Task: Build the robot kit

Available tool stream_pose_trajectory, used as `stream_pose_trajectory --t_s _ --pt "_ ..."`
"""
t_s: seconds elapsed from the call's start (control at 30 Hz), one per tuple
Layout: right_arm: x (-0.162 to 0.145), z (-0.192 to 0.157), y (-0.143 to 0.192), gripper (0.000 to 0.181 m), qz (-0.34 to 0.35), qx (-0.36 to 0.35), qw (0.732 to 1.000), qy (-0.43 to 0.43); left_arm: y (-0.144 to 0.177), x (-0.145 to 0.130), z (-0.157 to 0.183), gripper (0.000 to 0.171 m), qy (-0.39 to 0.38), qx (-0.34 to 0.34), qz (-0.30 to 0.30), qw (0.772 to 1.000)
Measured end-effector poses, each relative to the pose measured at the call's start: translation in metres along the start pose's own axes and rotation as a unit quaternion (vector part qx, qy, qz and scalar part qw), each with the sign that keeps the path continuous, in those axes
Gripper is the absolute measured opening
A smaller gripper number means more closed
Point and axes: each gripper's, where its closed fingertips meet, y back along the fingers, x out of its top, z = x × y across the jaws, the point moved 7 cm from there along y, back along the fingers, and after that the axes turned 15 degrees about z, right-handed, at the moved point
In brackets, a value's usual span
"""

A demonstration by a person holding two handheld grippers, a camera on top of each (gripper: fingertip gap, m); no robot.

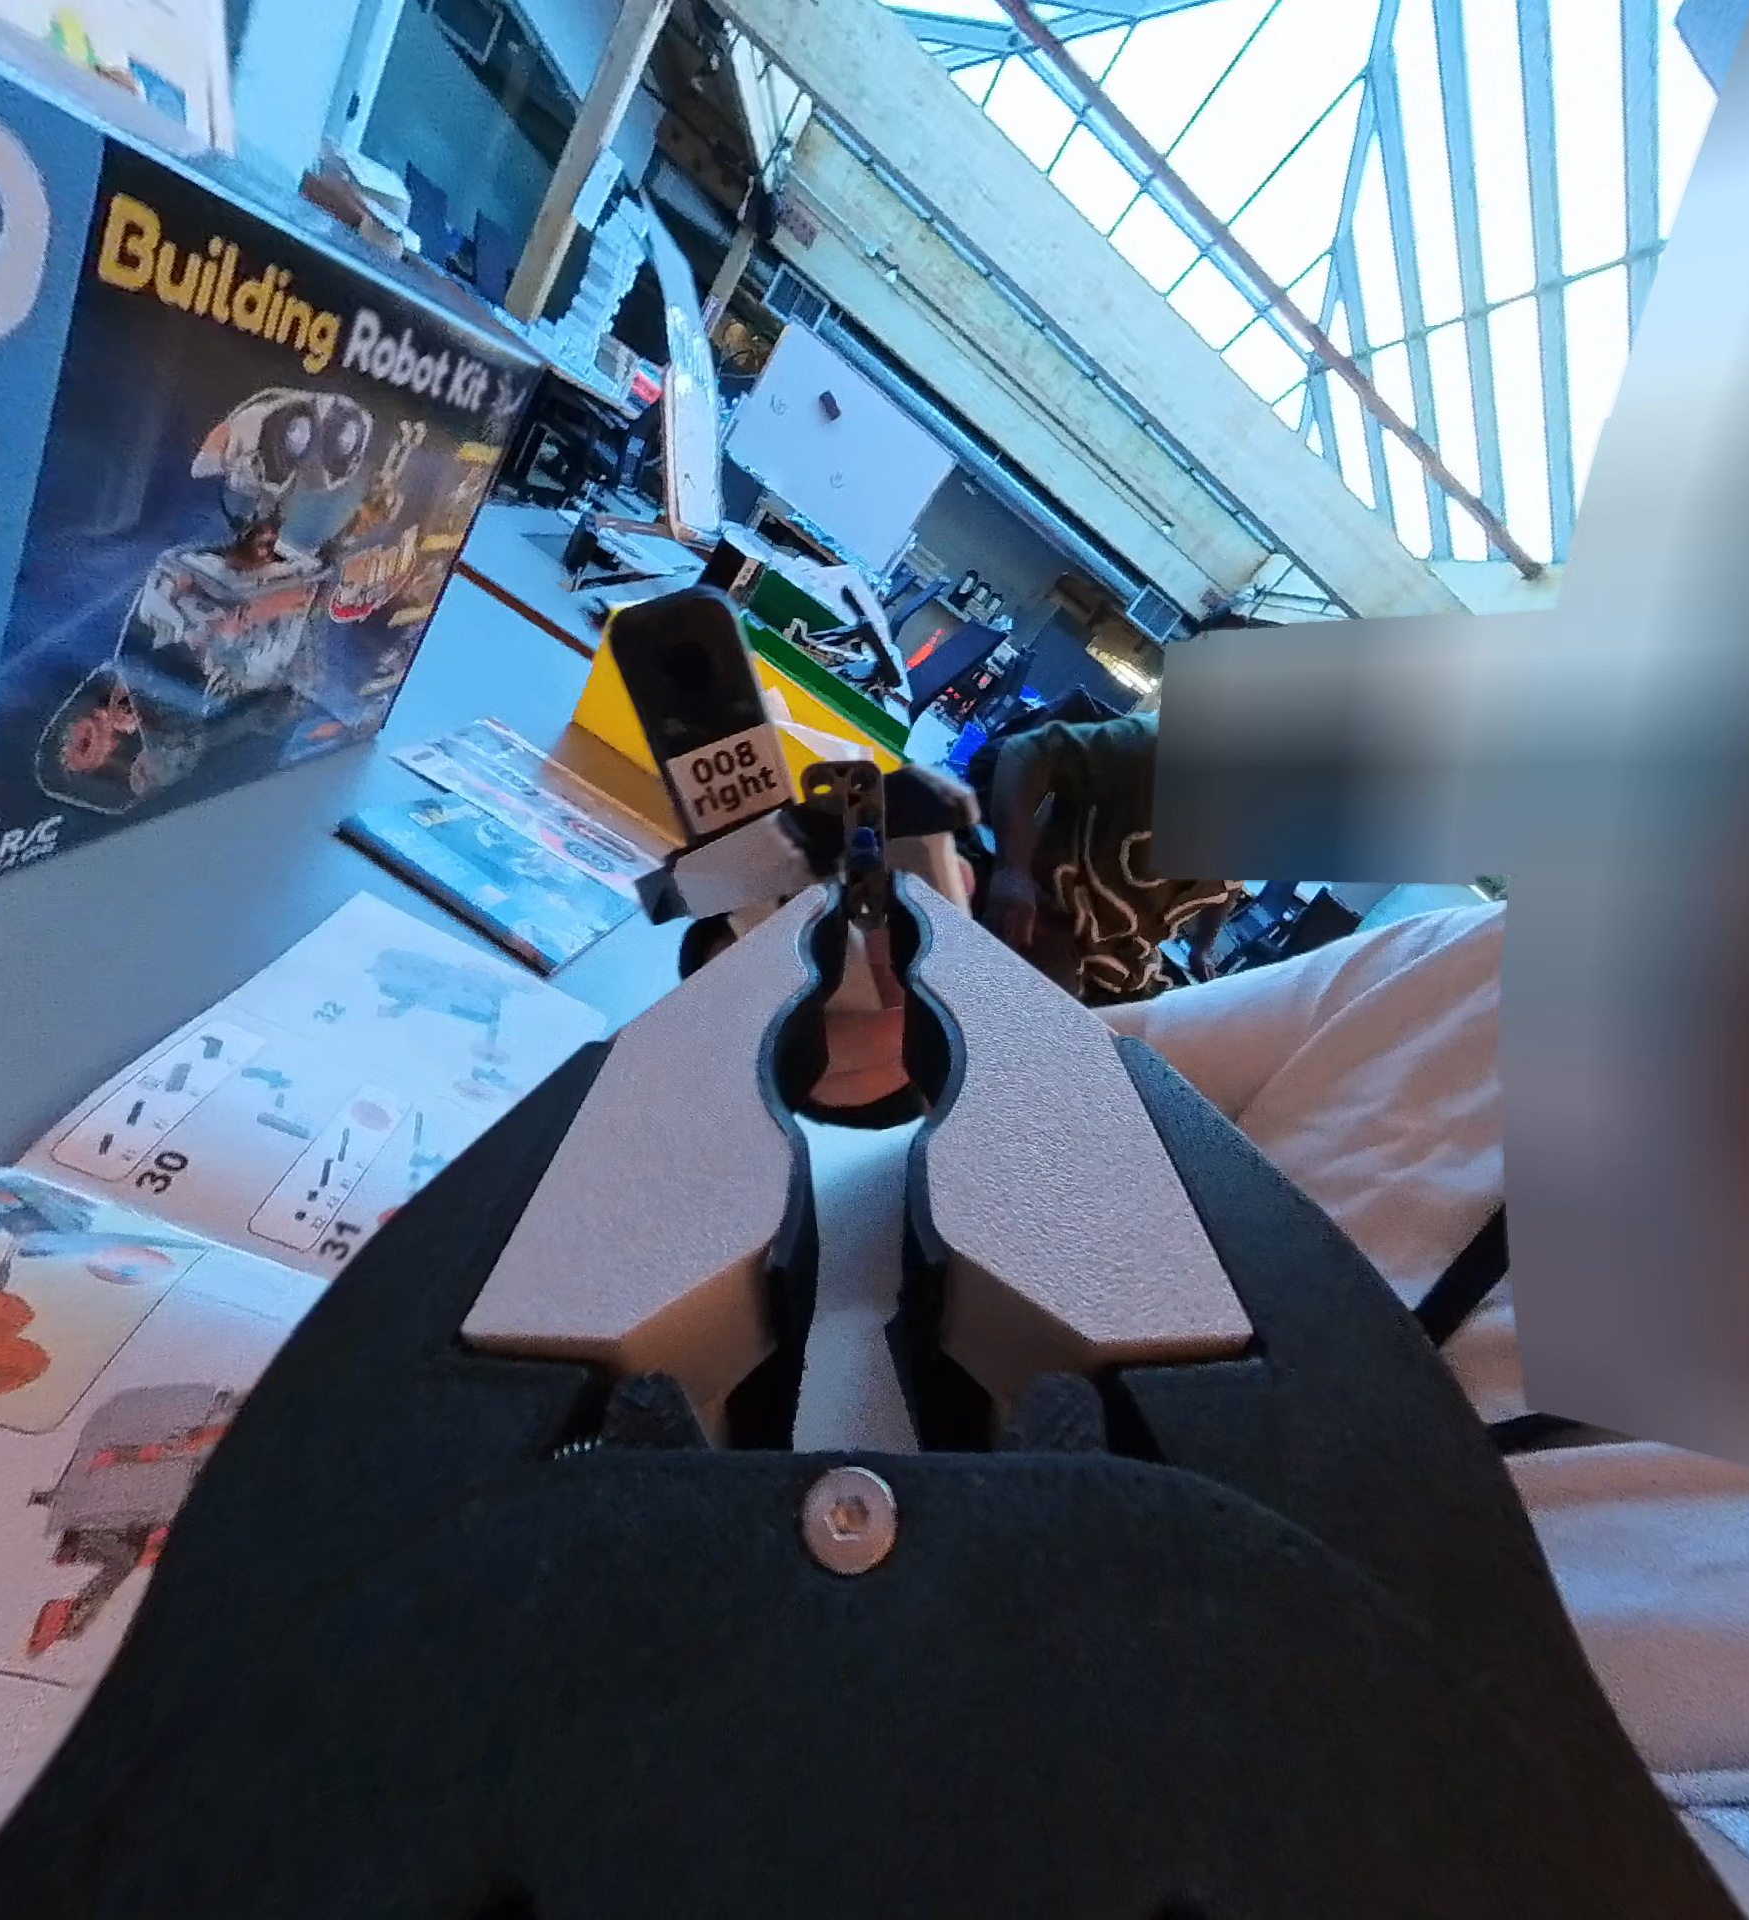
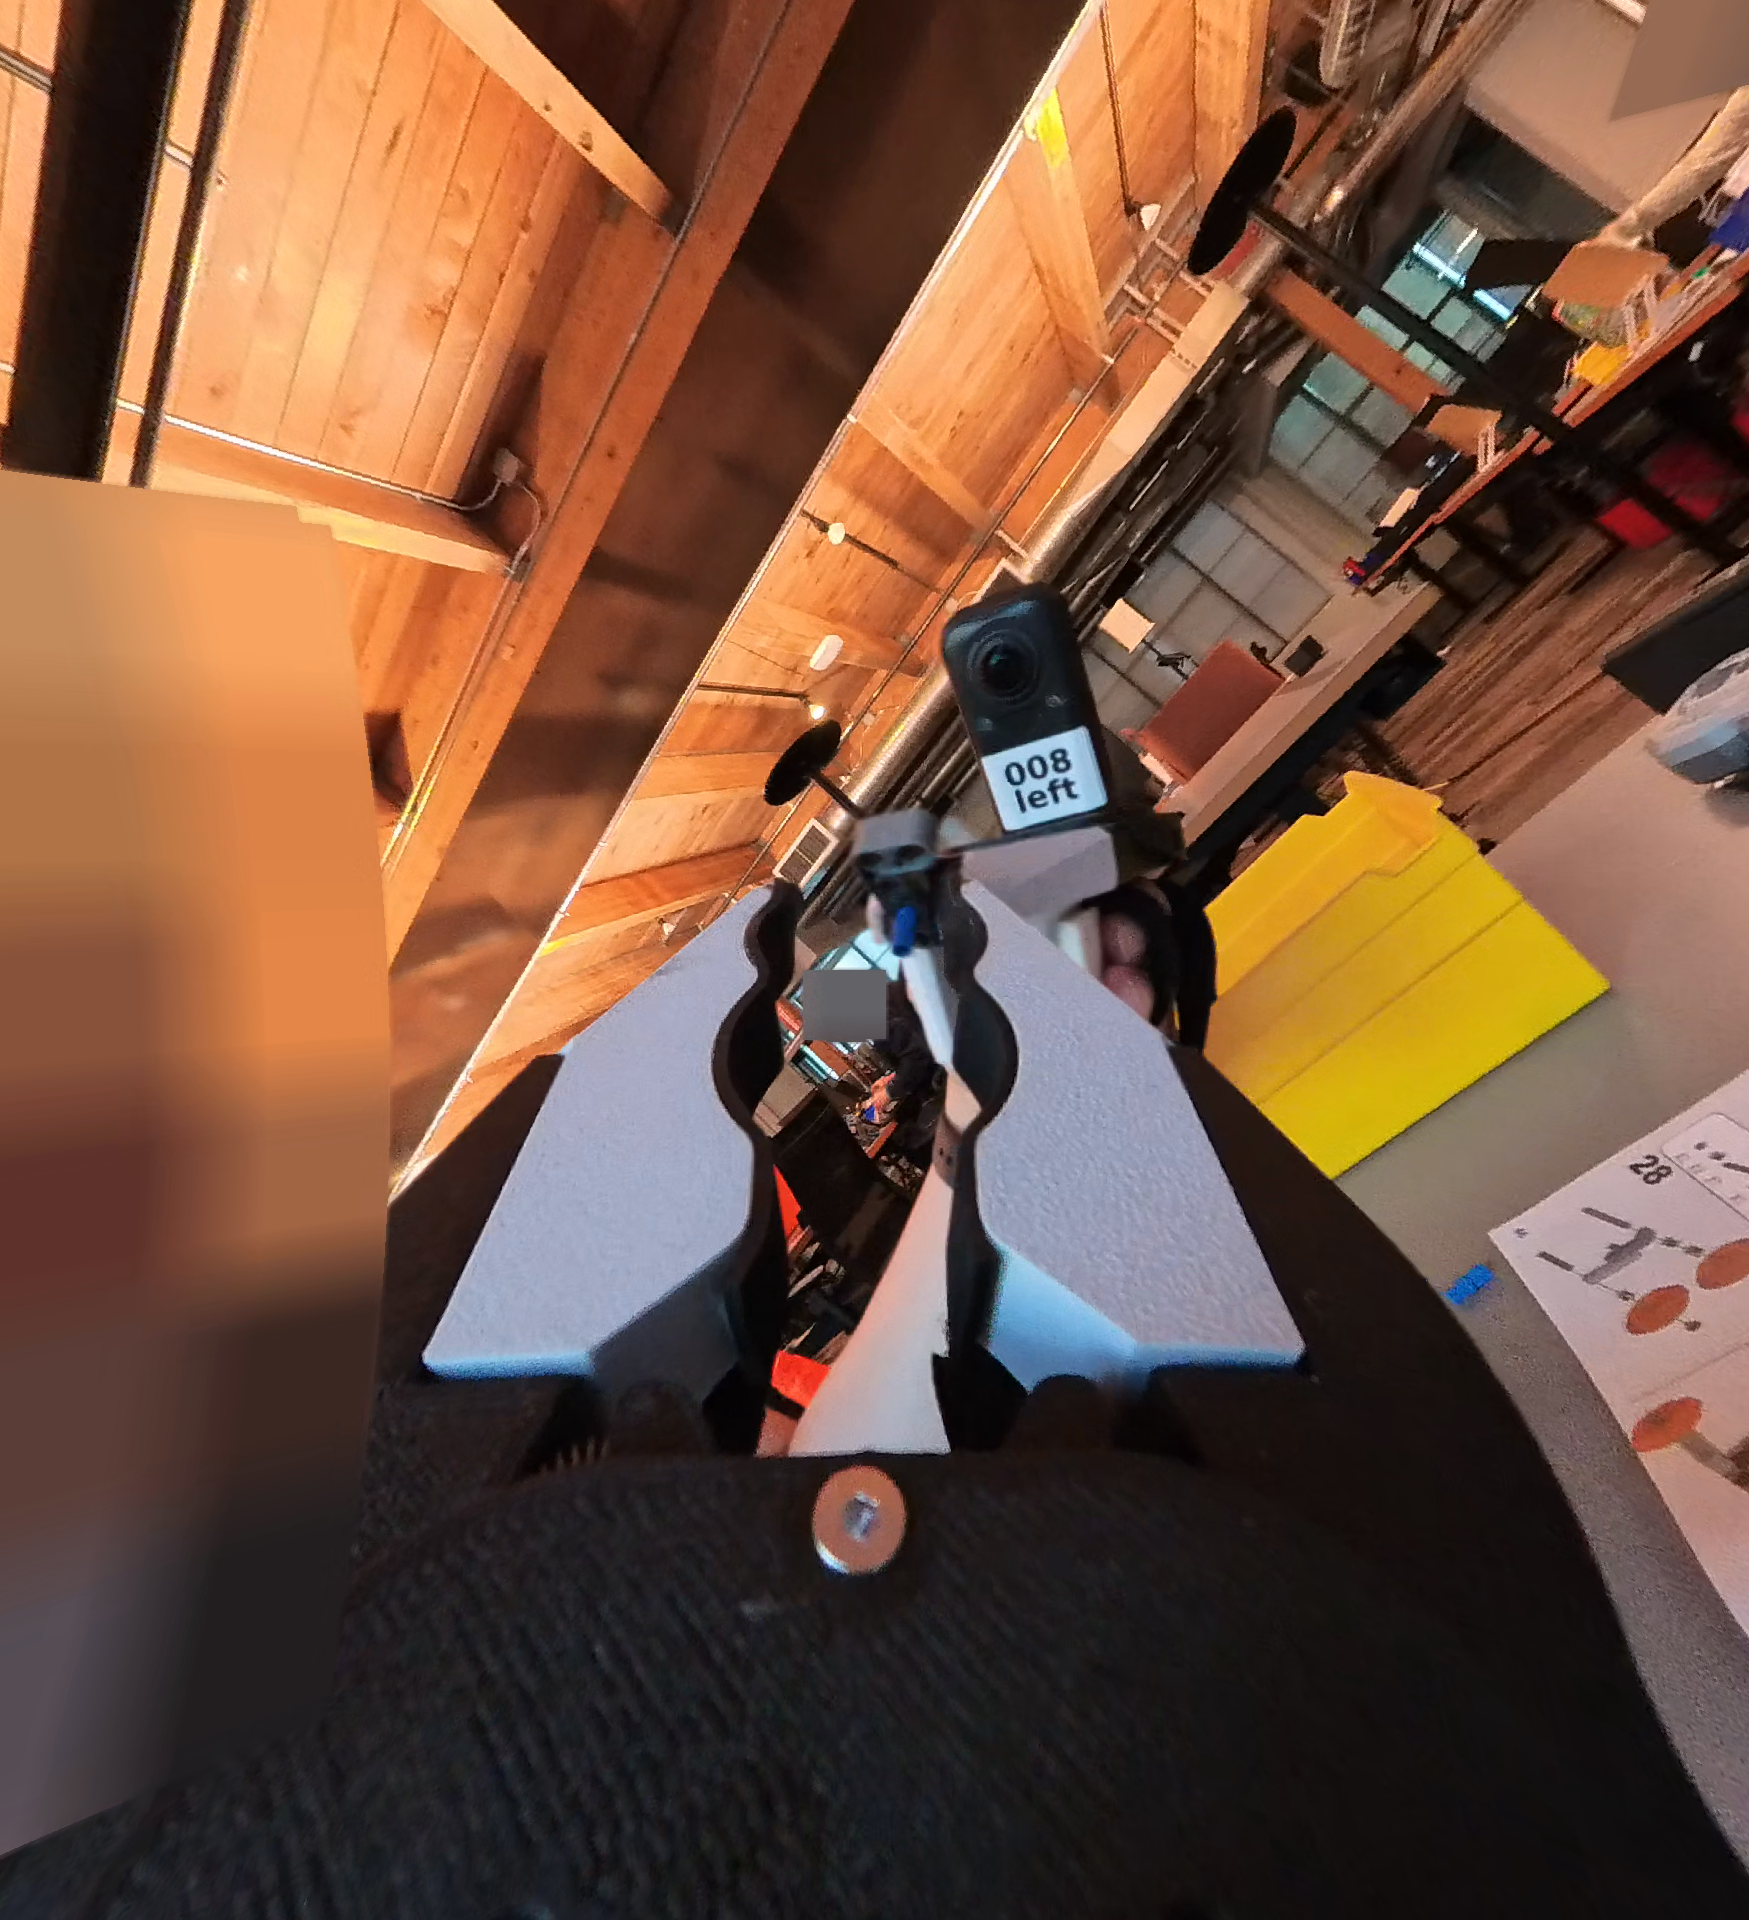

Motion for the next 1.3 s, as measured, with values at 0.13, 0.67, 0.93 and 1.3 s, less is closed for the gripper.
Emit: stream_pose_trajectory --t_s 0.13,0.67,0.93,1.3 --pt "0.001 0.004 0.003 0.009 -0.004 -0.033 0.998 0.044 -0.002 -0.003 -0.003 0.004 0.001 0.009 -0.009 1.000" --pt "-0.007 0.028 0.039 0.007 -0.278 -0.147 0.947 0.064 0.049 0.027 0.021 0.039 -0.127 0.121 0.041 0.984" --pt "-0.010 0.021 0.032 0.007 -0.260 -0.127 0.957 0.037 0.048 0.006 0.001 0.031 -0.066 0.140 -0.032 0.987" --pt "-0.070 0.070 0.053 0.007 -0.399 -0.204 0.894 0.012 0.061 0.009 0.002 0.001 -0.072 0.213 -0.064 0.972"
